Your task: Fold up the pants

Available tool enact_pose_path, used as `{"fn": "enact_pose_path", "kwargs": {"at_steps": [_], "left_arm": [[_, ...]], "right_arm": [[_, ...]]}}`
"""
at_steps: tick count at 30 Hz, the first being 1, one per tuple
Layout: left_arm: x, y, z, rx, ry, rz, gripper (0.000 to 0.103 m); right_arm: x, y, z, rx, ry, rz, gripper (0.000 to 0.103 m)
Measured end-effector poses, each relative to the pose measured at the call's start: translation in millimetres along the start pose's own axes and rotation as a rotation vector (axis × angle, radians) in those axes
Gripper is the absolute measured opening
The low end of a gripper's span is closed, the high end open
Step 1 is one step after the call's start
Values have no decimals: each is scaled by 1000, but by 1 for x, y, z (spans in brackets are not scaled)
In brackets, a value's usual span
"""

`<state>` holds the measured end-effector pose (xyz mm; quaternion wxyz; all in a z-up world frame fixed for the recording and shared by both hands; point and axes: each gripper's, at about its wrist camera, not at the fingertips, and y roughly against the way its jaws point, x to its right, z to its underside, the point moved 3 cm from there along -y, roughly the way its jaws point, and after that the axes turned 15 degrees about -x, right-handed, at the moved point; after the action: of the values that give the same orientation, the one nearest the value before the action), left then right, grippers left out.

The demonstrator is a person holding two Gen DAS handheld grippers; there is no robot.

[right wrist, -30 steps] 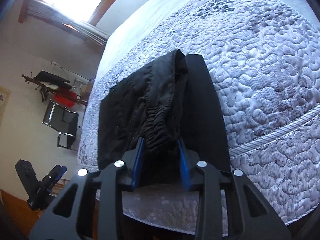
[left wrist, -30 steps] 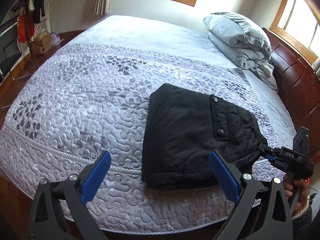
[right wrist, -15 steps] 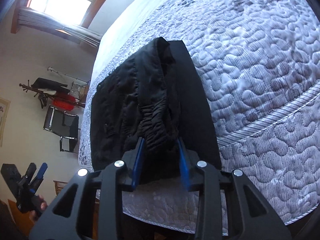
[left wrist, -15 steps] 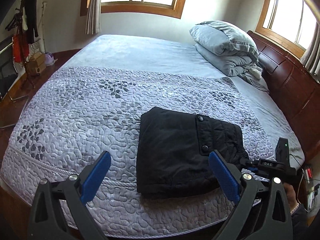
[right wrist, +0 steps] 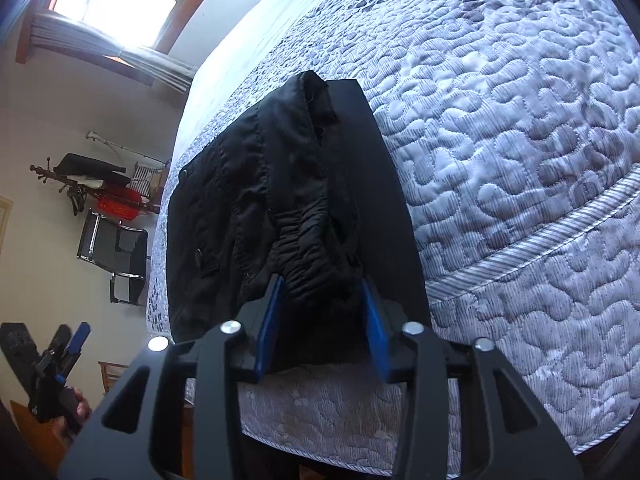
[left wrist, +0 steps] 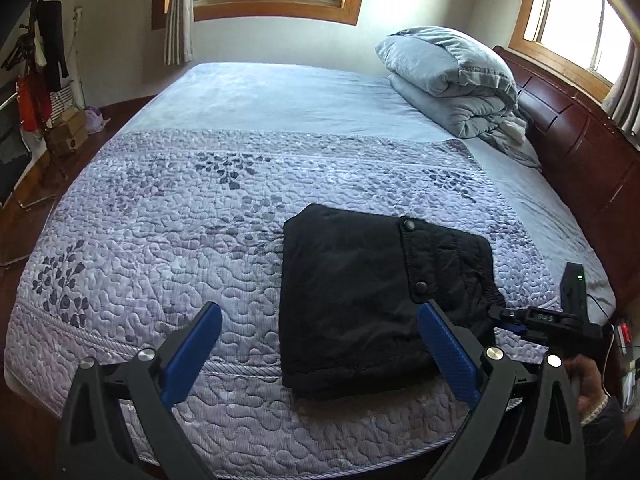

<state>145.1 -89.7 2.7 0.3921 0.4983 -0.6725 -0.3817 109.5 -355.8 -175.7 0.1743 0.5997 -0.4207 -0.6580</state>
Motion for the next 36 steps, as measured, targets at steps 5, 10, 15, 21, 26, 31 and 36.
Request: {"fn": "enact_pose_path", "kwargs": {"at_steps": [5, 10, 15, 21, 26, 31, 36], "left_arm": [[-43, -42, 2, -104, 109, 66, 99], [-80, -78, 4, -232, 219, 299, 99], [-91, -111, 6, -360, 278, 532, 99], [-85, -149, 2, -498, 282, 848, 99], [-88, -184, -4, -558, 267, 870, 99], [-88, -206, -14, -604, 258, 871, 99], [-79, -221, -26, -634, 198, 879, 99]], "right_arm": [[2, 14, 2, 17, 31, 7, 61], [6, 37, -2, 60, 19, -40, 65], [9, 50, -9, 77, 18, -61, 69], [15, 49, -15, 53, 25, -75, 69], [24, 38, -24, -6, 34, -129, 75], [41, 25, -38, -52, 6, -143, 76], [51, 15, -48, -86, 16, -141, 77]]}}
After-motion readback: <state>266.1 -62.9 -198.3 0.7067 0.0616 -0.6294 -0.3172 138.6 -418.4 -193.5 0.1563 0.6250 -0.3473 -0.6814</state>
